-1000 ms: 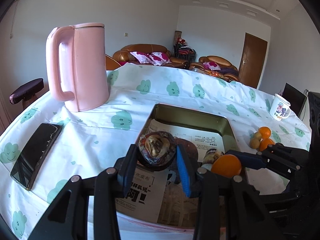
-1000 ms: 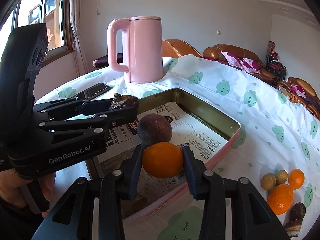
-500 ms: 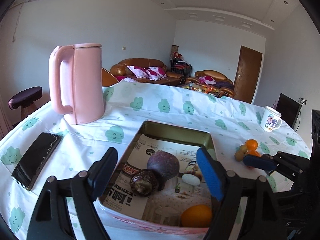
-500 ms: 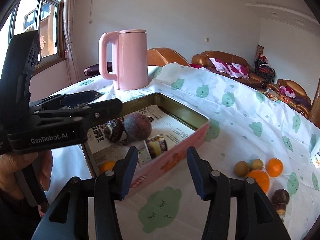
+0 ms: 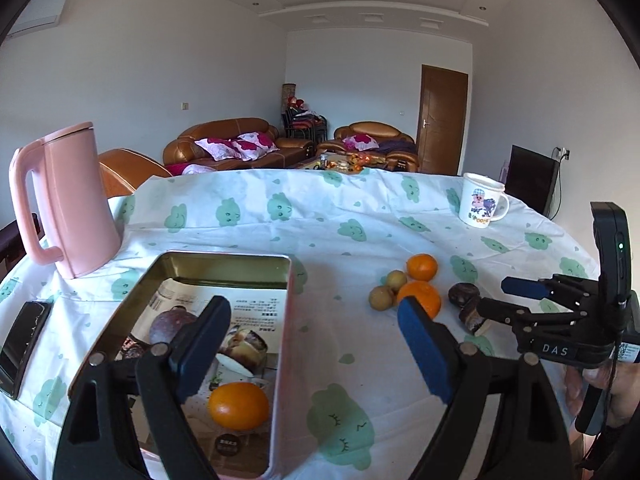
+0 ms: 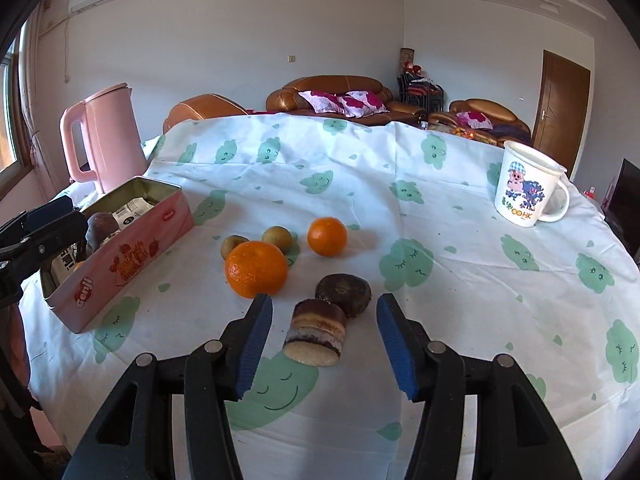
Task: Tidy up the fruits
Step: 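Grasp a second cake roll with the right tool while the left tool grasps a large orange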
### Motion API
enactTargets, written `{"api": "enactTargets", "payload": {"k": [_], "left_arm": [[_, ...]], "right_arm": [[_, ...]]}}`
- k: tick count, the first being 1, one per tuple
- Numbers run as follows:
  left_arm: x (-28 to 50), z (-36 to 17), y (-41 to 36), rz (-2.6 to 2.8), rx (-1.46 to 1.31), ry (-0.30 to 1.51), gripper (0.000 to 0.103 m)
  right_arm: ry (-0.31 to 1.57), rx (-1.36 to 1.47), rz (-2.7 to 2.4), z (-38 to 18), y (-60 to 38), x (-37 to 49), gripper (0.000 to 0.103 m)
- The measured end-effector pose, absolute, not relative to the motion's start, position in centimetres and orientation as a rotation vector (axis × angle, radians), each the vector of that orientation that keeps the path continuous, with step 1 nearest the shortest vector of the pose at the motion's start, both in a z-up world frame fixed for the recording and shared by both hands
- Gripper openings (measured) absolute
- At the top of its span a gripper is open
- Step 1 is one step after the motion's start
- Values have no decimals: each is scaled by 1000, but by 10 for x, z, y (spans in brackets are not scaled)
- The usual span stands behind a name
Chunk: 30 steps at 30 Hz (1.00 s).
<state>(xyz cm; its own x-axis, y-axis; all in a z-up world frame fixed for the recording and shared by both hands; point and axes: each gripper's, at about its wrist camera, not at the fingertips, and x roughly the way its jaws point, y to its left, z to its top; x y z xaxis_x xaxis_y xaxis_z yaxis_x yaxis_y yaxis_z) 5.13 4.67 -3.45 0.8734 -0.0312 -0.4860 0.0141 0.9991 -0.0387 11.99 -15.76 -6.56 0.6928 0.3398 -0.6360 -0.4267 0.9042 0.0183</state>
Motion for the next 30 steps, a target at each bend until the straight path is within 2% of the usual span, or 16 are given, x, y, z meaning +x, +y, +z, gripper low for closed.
{"api": "enactTargets", "payload": {"k": [7,8,10,18,21,23,30], "left_arm": [[75,-43,16,-78,6,566,88],[79,-45,14,-83,7,578,88],[85,-50,10,-95,1,600,88],[103,-57,-11,-153,11,651,86],[118,-63,-23,-181,20,692,75],[128,-68,-29,-211,11,735,59],[147,-78,-47,-210,42,808,55]], "right_arm": [[797,-123,482,-84,-151,133,56],[812,-113,492,-87,-152,134,54],[816,-100,506,-88,-153,135,38],[733,-40,447,-75,-175,130,37],[737,-8,411,-74,-192,137,37],[744,22,405,-75,-201,139,37],[767,47,426,-80,-205,141,37]]}}
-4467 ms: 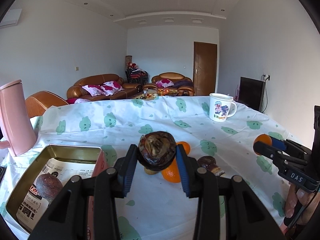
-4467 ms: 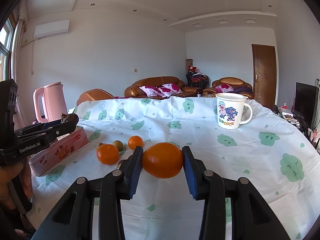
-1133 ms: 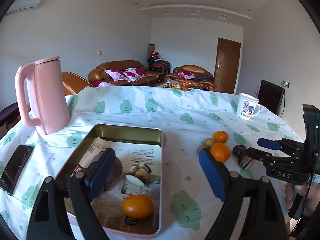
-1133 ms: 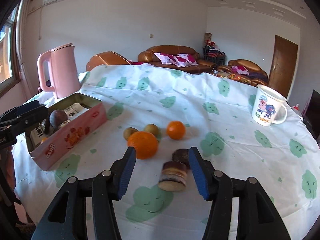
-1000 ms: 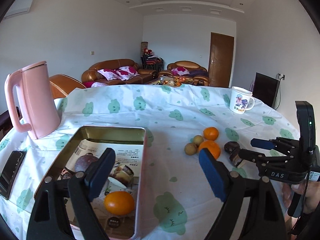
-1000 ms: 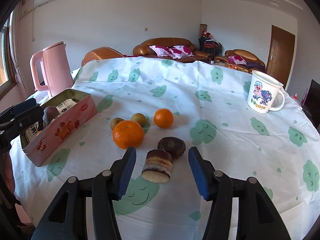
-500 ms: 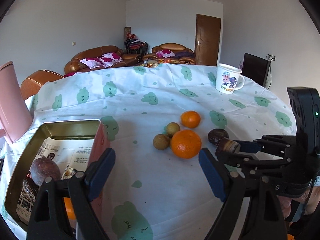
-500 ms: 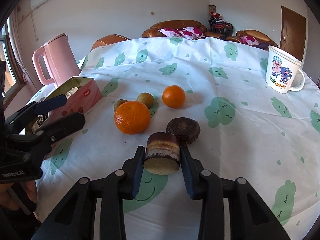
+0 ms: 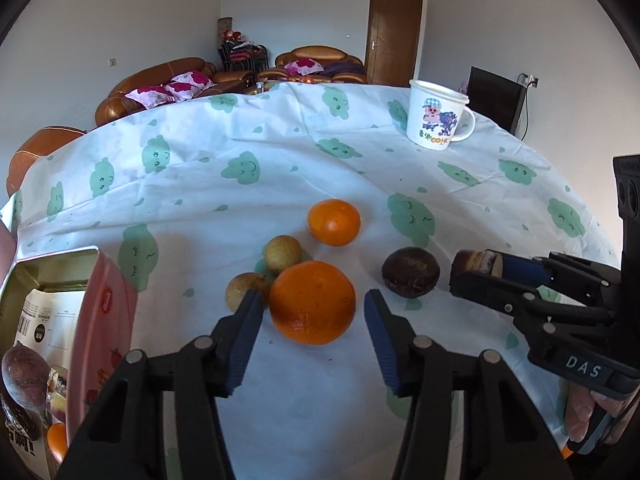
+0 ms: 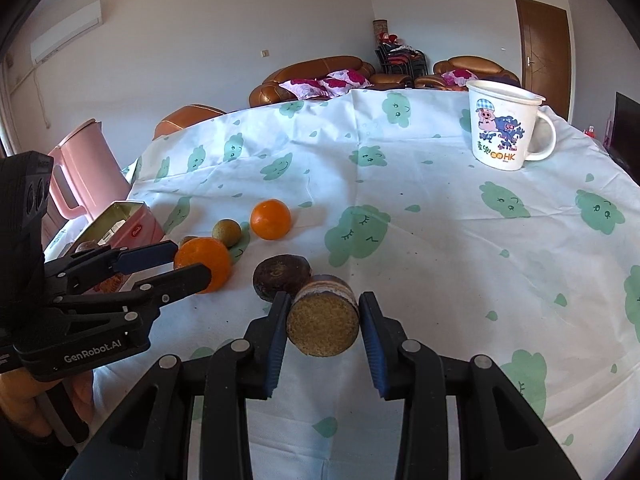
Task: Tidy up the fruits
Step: 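Grasp a second cake roll with the right tool while the left tool grasps a large orange, then lift the orange and cake roll and carry both toward the tin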
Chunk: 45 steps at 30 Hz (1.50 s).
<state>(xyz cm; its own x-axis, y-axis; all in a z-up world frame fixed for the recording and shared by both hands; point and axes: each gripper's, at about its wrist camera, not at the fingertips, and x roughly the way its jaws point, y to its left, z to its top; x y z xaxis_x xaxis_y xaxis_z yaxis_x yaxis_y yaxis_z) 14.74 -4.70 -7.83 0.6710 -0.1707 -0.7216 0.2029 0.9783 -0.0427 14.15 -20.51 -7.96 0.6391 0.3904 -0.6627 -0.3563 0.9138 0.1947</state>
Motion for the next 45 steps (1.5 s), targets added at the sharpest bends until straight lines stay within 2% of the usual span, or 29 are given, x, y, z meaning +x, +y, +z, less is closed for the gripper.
{"api": "enactTargets", "payload": {"k": [8,33,45], "left_arm": [[157,-82,-49,-209,34,832,48],[108,-45,-42,-226,25,513,48],[93,-39,-36,-220,9,435,48]], "right_arm": [[747,70,459,-78,-208,139,37],[562,64,487,-61,-215,114,37],[477,50,481,-55,-217,101,37]]}}
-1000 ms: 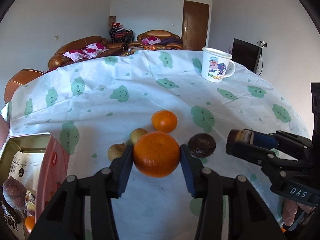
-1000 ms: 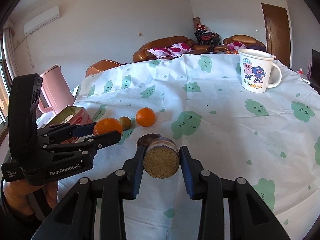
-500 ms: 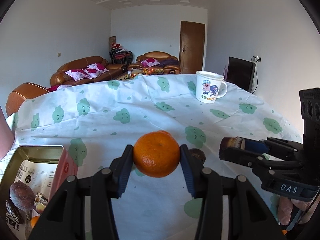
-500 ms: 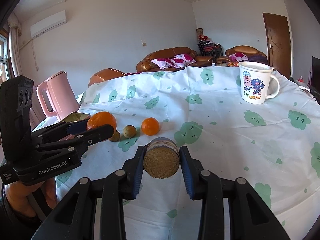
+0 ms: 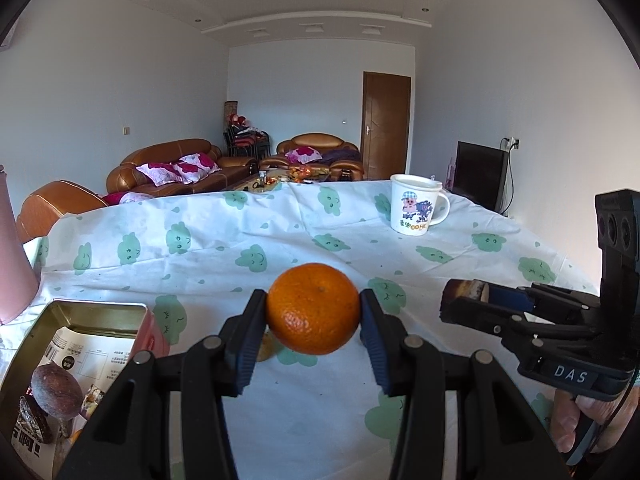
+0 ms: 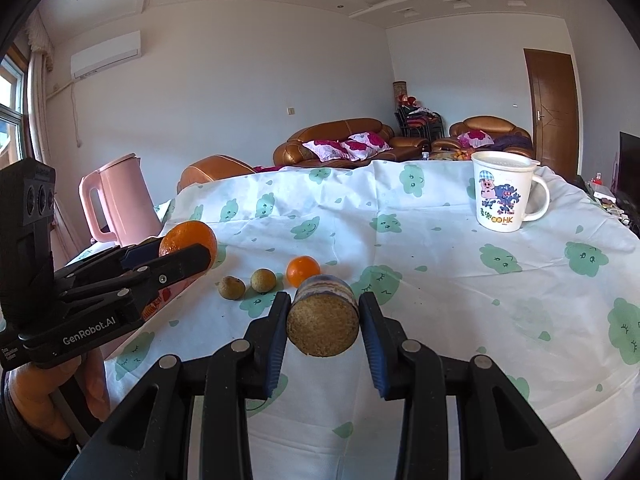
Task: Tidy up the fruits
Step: 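Lift the orange and cake roll and carry both toward the tin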
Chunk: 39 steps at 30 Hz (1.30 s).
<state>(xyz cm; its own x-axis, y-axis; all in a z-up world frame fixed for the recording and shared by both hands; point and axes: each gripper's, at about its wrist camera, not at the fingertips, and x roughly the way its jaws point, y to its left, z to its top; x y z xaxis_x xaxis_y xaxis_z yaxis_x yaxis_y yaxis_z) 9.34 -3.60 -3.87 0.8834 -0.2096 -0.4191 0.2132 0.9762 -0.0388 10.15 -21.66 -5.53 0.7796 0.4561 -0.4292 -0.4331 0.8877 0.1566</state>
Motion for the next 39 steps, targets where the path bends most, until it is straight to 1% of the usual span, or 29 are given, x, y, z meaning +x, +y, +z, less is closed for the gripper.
{"api": "enactTargets", "payload": {"k": [39], "left_arm": [[63,-31,-21,-126,-18,298,48]], "right_arm": [[251,21,450,-44,-224,66,37]]}}
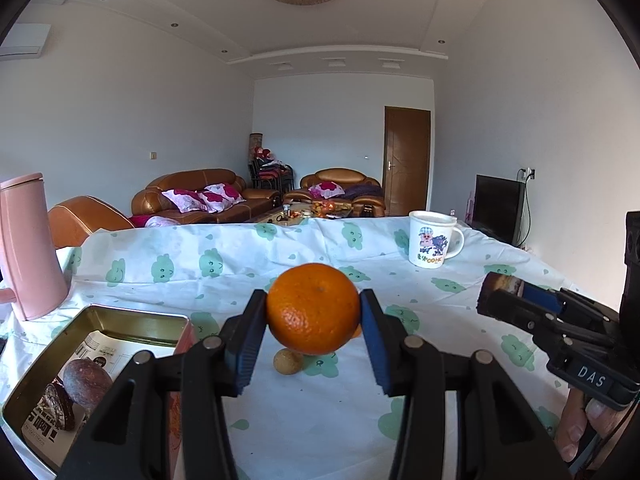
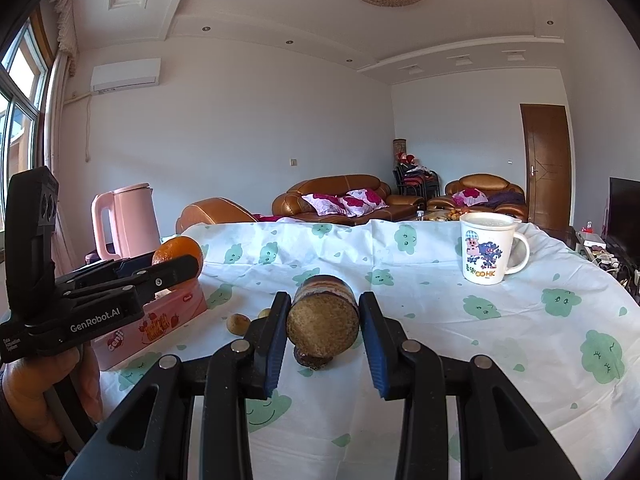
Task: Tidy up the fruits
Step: 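Lift the orange and cake roll and carry both toward the tin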
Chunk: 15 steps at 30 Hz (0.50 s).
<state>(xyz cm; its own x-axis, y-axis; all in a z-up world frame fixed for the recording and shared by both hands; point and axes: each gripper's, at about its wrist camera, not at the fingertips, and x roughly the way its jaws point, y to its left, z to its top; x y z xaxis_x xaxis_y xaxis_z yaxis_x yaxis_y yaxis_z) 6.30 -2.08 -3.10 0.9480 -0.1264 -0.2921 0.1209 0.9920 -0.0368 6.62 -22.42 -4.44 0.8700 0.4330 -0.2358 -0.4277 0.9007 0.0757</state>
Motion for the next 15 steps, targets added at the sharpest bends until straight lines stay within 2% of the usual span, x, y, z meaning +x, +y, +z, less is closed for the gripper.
{"api": "enactTargets", "payload": {"k": [15], "left_arm": [[54,-30,-8,-104,-55,298,48]], "right_arm": [[244,-44,394,-43,-214,62,37]]}}
